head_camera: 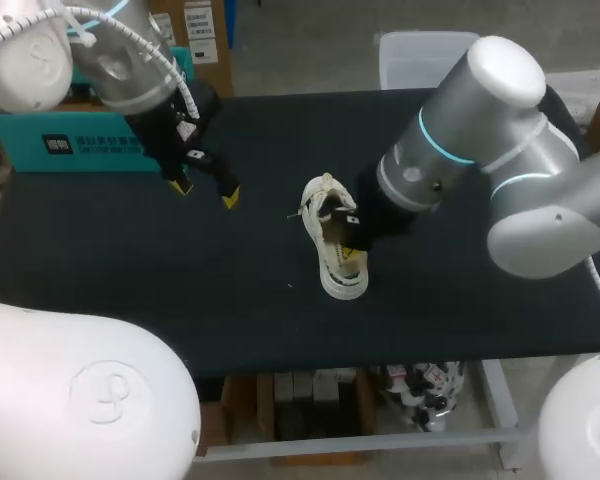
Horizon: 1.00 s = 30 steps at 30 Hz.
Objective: Open the shoe tongue, take the insole out of the shoe, put the insole back into the shoe, and pack the shoe into the shoebox
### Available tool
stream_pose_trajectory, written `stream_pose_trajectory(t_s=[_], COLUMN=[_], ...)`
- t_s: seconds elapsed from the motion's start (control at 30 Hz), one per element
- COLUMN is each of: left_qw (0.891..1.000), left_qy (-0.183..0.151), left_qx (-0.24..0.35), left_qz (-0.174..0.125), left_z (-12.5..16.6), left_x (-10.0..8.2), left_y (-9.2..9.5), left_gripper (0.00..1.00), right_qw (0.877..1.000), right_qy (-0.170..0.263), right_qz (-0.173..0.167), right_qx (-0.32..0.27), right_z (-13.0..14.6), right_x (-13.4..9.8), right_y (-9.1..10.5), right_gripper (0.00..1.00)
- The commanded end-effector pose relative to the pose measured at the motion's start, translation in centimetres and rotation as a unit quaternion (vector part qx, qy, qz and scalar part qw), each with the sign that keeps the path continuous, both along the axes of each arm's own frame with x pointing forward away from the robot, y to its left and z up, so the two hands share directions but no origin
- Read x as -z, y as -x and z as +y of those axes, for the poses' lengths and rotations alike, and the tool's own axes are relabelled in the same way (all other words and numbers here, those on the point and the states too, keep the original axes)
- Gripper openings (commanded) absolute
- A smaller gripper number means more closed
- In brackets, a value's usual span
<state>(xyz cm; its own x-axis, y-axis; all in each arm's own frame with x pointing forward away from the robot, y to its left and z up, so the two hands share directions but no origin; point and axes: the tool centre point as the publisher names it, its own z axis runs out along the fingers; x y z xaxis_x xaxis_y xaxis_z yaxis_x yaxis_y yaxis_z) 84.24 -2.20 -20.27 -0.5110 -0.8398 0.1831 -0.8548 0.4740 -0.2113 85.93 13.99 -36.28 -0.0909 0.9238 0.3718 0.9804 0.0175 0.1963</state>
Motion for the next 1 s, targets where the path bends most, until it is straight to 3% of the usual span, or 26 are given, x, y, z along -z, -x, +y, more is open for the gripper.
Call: stream_pose_trajectory(t_s=[0.03, 0.3, 0.87, 0.9, 0.93, 1.0], left_qw=[1.000, 1.000, 1.000, 1.000, 1.000, 1.000], left_qy=[-0.002, -0.002, -0.002, -0.002, -0.002, -0.002], left_qx=[-0.001, -0.001, -0.001, -0.001, -0.001, -0.001], left_qz=[-0.001, -0.001, -0.001, -0.001, -0.001, -0.001], left_z=[-0.1, -0.1, -0.1, -0.1, -0.1, -0.1], left_x=[-0.1, -0.1, -0.1, -0.1, -0.1, -0.1], left_y=[0.1, 0.1, 0.1, 0.1, 0.1, 0.1], left_gripper=[1.00, 1.00, 1.00, 1.00, 1.00, 1.00], right_qw=[1.000, 1.000, 0.996, 0.996, 0.996, 0.996], right_qy=[-0.005, -0.006, 0.033, 0.035, 0.038, 0.038], right_qz=[-0.026, -0.014, -0.037, -0.037, -0.044, -0.044], right_qx=[0.010, -0.002, -0.080, -0.078, -0.070, -0.070], right_z=[-1.9, -3.8, -9.4, -9.7, -10.0, -10.0], right_x=[-2.0, -3.3, -4.1, -4.2, -4.3, -4.3], right_y=[0.7, -0.8, -4.6, -4.9, -5.4, -5.4], right_gripper=[0.00, 0.00, 0.00, 0.40, 1.00, 1.00])
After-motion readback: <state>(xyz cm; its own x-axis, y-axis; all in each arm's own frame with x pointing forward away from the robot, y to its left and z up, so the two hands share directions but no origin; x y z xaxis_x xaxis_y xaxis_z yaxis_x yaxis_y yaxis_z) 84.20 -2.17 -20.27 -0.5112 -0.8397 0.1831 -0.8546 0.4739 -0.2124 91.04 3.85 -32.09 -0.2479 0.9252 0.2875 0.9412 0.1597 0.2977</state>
